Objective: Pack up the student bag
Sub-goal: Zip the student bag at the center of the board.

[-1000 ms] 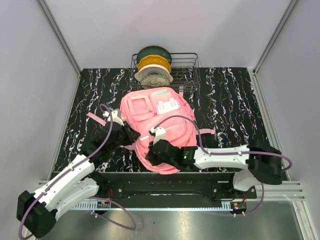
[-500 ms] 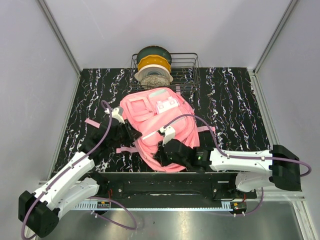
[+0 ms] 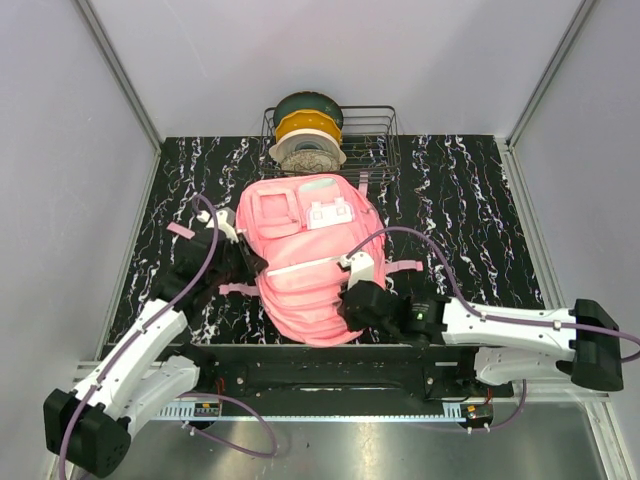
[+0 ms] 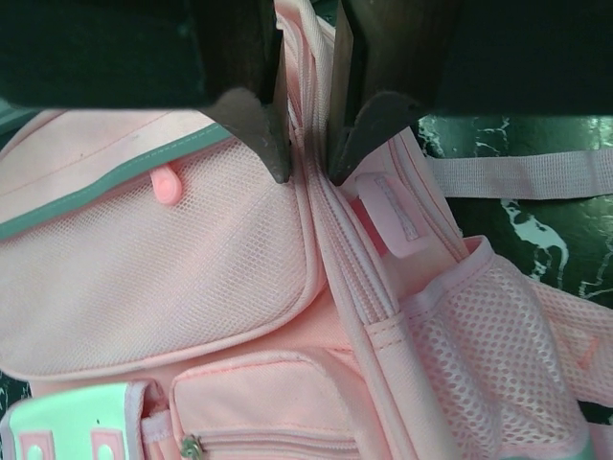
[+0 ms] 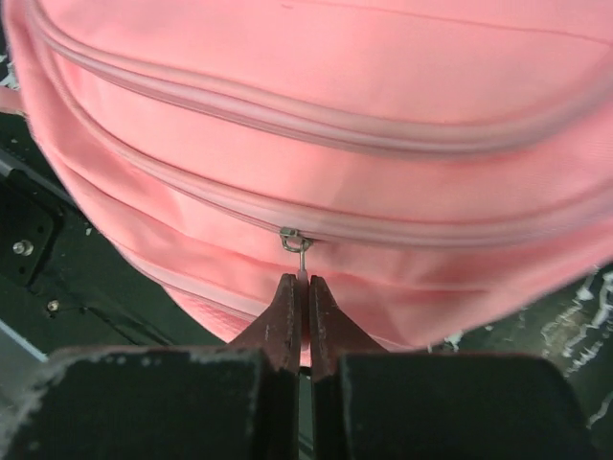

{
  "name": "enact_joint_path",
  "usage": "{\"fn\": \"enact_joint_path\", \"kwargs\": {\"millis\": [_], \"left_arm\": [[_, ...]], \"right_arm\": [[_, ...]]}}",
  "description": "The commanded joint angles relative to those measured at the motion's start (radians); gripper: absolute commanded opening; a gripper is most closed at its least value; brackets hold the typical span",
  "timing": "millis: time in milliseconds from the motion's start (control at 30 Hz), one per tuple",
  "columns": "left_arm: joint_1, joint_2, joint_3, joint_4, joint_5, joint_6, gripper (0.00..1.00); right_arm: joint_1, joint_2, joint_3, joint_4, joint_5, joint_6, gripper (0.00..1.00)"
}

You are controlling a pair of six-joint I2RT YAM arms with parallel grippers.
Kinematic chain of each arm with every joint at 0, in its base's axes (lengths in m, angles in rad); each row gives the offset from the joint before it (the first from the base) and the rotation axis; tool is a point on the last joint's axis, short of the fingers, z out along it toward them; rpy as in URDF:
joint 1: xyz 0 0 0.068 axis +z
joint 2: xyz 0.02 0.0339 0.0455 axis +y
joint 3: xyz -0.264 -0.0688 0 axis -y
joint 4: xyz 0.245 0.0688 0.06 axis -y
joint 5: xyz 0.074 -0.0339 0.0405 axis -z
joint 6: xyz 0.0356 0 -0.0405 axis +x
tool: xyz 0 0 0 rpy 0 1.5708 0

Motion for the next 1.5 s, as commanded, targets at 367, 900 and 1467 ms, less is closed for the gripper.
{"fn": "enact_joint_path", "kwargs": {"millis": [367, 900, 1467], "left_arm": [[0.129, -0.101, 0.084, 0.007, 0.153, 0.043, 0.98], [-0.03, -0.555, -0.192, -0.225, 0.012, -0.382, 0.94], [-0.314, -0.388, -0.239, -0.039, -0.316, -0.439, 0.0]], "right_arm": [[-0.041, -0.069, -0.051, 0.02, 0.07, -0.018, 0.0], [-0.044, -0.009, 0.001, 0.066, 0.09, 0.023, 0.0], [-0.079, -0.032, 0.0, 0.073, 0.069, -0.015, 0.0]]}}
